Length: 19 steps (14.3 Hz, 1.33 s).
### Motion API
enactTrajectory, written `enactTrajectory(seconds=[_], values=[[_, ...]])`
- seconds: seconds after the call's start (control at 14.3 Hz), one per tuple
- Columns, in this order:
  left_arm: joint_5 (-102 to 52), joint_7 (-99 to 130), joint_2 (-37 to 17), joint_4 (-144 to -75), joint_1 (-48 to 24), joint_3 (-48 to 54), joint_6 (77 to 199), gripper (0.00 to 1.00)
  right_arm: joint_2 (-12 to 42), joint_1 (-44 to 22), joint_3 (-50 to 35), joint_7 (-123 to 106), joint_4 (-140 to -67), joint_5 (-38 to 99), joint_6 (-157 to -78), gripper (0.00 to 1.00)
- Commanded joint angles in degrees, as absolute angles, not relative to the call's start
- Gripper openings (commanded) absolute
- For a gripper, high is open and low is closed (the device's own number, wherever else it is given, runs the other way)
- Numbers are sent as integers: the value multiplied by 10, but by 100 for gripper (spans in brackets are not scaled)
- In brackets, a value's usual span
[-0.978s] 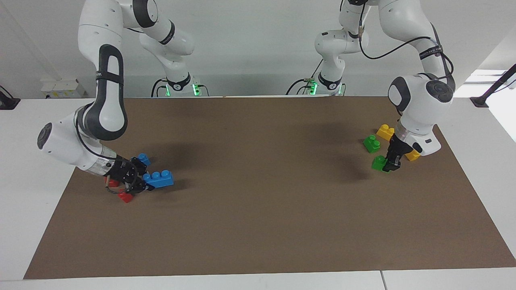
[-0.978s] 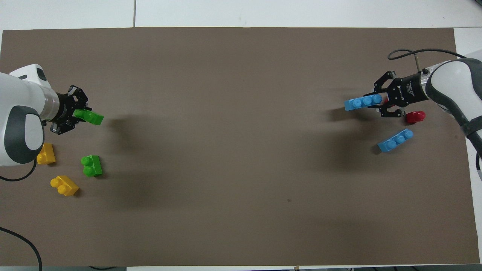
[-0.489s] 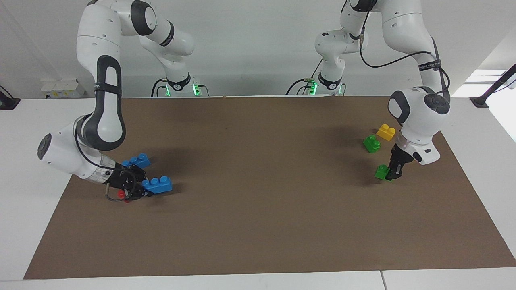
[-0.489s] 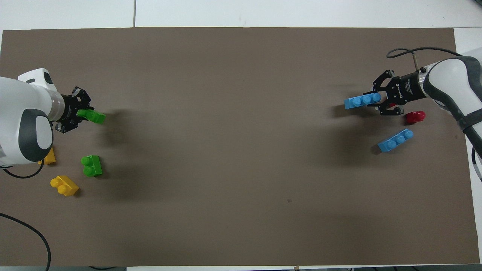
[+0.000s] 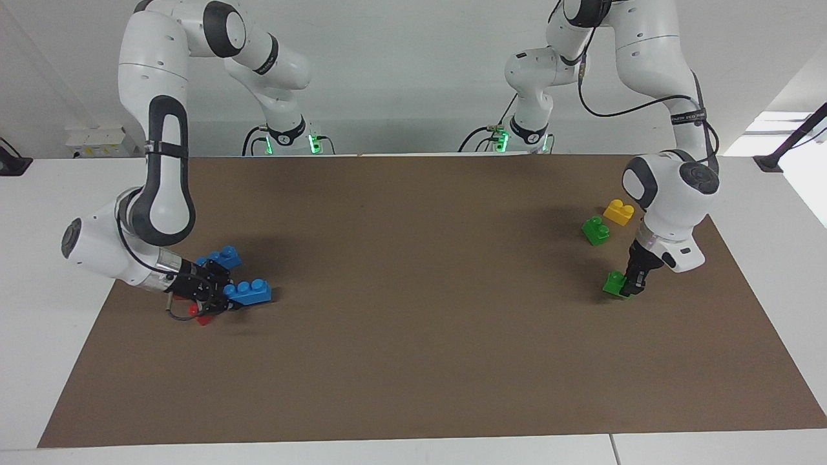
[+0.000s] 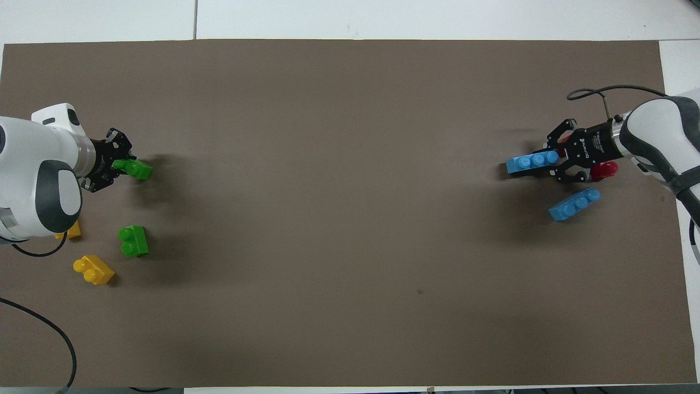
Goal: Remove green block with left arm and hold with right
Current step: 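Lower and release green with the left gripper while the right gripper releases blue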
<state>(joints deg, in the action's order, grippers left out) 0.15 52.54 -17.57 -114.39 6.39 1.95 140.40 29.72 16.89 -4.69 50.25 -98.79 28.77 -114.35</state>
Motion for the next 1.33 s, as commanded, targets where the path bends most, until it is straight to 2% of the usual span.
enactTrajectory(seconds=[0.0,0.42,0.49,0.56,0.63,0.7,0.84,1.26], values=[[-4,500,-184,-1144,78,25,1422,0,275,178,-56,481,-1028,275,-1168,0],[-4,497,-188,-1147,80,24,1430,0,272,178,-56,486,-1034,278,-1175,0],[-4,497,-188,-1147,80,24,1430,0,272,178,-56,487,-1031,277,-1174,16],[-4,497,-188,-1147,80,25,1430,0,272,176,-56,486,-1030,277,-1175,53],[-4,497,-188,-1147,79,25,1430,40,273,176,-56,487,-1027,277,-1175,64],[-4,497,-188,-1147,79,24,1430,65,273,177,-56,488,-1024,277,-1175,68],[-4,497,-188,-1146,78,24,1427,100,274,179,-56,488,-1018,277,-1173,69],[-3,497,-181,-1134,77,24,1423,100,274,177,-56,499,-993,276,-1163,70]])
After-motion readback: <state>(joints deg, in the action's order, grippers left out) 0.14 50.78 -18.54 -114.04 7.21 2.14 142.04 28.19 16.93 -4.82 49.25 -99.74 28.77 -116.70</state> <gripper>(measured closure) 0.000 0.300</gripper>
